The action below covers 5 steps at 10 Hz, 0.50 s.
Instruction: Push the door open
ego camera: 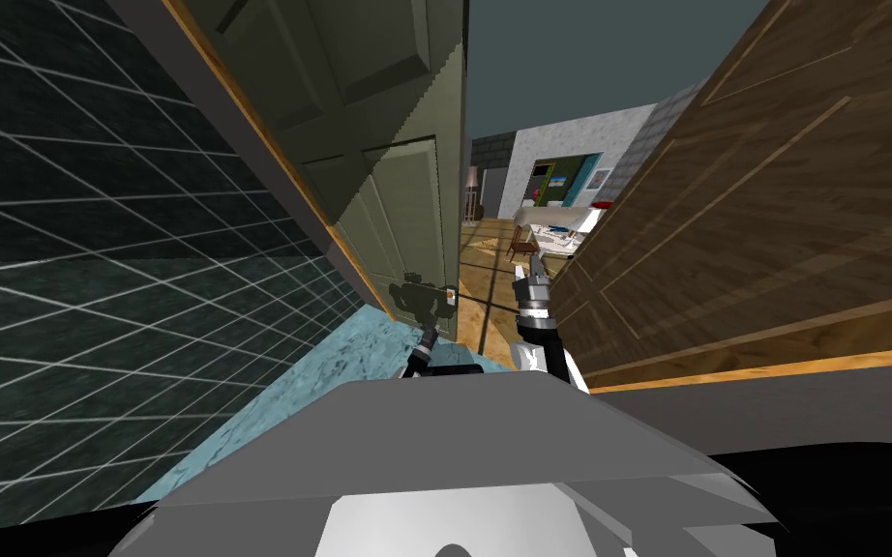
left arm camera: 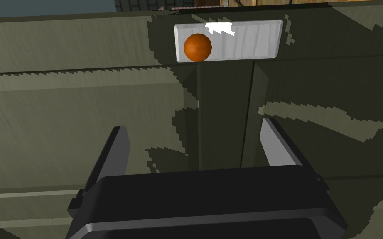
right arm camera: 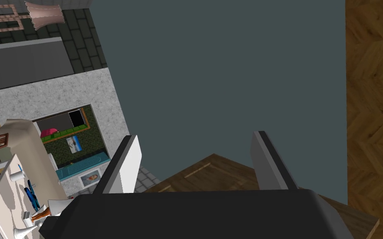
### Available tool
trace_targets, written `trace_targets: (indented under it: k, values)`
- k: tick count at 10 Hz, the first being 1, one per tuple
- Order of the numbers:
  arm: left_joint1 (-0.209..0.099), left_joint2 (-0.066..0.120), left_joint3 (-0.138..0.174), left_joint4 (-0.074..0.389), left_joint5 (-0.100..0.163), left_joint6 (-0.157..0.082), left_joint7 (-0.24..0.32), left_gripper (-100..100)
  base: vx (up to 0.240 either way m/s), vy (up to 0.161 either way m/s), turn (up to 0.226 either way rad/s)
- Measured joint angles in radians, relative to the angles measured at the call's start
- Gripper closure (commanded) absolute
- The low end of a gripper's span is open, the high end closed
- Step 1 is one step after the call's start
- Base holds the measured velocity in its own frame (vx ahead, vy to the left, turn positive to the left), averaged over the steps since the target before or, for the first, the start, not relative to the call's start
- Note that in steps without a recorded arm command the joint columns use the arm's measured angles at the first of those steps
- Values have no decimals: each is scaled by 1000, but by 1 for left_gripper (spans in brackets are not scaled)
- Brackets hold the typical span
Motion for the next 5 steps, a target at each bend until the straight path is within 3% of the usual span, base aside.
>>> trace_targets:
  k: [3,5]
  values:
    - [-3,4,3,10,1,-5,-2,-100,163,-56,-26]
    - [-7,6,9,21,3,-11,-4,-100,189,-104,-31]
